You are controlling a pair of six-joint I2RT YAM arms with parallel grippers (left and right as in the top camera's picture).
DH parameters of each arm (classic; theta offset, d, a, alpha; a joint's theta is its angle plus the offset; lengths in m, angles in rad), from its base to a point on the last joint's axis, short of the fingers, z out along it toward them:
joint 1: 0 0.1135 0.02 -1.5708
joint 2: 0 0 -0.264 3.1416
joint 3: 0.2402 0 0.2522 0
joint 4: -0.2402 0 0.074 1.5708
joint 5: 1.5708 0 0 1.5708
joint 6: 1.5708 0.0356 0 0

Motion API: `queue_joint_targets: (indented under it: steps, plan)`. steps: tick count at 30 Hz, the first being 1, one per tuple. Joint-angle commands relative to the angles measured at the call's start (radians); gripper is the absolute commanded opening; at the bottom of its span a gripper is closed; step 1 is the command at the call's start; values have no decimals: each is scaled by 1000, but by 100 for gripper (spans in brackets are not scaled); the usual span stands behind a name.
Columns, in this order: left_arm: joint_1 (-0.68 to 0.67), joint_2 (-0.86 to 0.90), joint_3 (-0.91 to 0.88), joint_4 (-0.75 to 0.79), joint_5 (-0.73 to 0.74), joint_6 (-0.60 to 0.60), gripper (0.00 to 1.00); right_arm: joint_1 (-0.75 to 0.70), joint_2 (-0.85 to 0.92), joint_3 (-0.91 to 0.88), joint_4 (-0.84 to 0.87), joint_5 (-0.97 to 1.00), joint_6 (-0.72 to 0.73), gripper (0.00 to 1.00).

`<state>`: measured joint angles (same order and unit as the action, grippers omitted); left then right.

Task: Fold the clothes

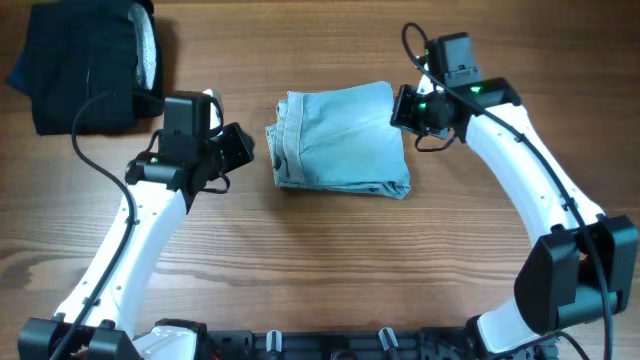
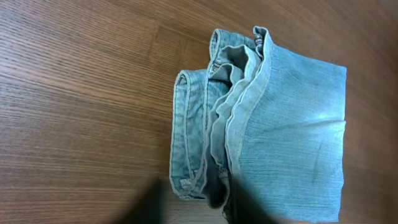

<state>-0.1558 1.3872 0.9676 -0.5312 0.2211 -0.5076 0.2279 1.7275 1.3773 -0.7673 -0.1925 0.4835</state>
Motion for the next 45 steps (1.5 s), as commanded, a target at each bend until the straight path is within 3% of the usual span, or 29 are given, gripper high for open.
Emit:
queue_joint_targets:
  steps: [1,8,11,18,24,34,45]
  plan:
    - [3,-16,-1,11,35,51,100,-16,-28,19,-20,-26,-54,4]
    - [3,29,-1,38,129,115,100,-16,-28,19,-34,-26,-65,4]
    - [3,115,-1,87,228,115,100,-16,-28,19,-35,-26,-66,4]
    - [3,310,-1,178,245,137,100,-16,-28,19,-35,-26,-66,4]
    - [3,429,-1,271,363,134,100,-16,-28,19,-34,-26,-66,4]
    - [-54,457,-1,301,365,134,100,-16,-28,19,-32,-50,-71,4]
    - [-16,479,-1,296,339,134,100,-16,-28,19,-34,-56,-117,4]
